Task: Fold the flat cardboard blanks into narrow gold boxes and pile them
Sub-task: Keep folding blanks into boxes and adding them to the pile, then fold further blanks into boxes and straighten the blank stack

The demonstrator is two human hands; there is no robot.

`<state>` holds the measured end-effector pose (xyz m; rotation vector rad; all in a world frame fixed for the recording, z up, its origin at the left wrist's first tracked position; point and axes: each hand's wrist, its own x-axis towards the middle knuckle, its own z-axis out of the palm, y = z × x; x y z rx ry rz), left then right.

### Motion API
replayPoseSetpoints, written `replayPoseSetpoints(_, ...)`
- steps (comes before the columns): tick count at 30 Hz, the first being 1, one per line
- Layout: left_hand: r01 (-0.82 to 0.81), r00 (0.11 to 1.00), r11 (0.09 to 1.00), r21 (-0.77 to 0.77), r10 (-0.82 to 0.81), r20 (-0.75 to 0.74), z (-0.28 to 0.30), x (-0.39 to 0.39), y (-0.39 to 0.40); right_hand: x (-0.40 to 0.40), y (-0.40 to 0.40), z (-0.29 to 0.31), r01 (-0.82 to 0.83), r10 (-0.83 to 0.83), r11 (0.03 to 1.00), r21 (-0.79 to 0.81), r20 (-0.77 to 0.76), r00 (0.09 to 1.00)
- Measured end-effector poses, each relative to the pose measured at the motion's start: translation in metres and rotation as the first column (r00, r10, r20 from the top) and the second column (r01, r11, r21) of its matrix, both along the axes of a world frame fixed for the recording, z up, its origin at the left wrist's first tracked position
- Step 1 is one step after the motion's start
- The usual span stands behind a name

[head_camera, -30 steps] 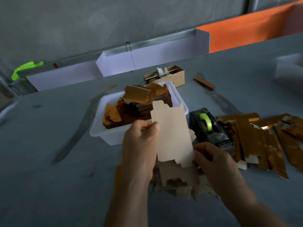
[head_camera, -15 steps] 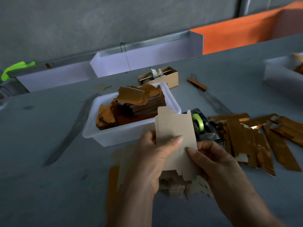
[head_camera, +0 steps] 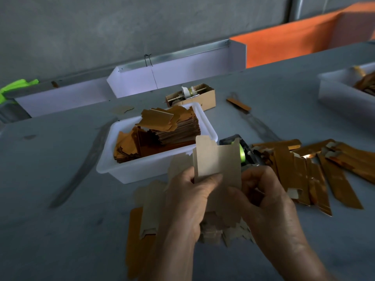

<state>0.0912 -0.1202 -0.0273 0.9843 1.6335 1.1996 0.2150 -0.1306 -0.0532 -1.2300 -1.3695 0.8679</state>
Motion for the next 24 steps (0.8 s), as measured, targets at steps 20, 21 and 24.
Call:
replayPoseSetpoints(20,0.255,0.966,0.966,-0.031,-0.253,0.054,0.007,-0.006,-0.004,0.001,-0.001,0.006,-0.111,0.117,0.992,-0.067,0.098,0.988)
replayPoseSetpoints(21,0.260,0.965,0.965,-0.037,-0.258,0.049,0.006,-0.006,-0.004,0.002,-0.001,0.006,-0.070,0.076,0.994,-0.079,0.077,0.994)
replayPoseSetpoints(24,0.287,0.958,0.956,-0.063,-0.284,0.045,0.006,-0.006,-0.005,0.006,0.002,0.006,0.038,-0.037,0.995,-0.097,0.014,0.999)
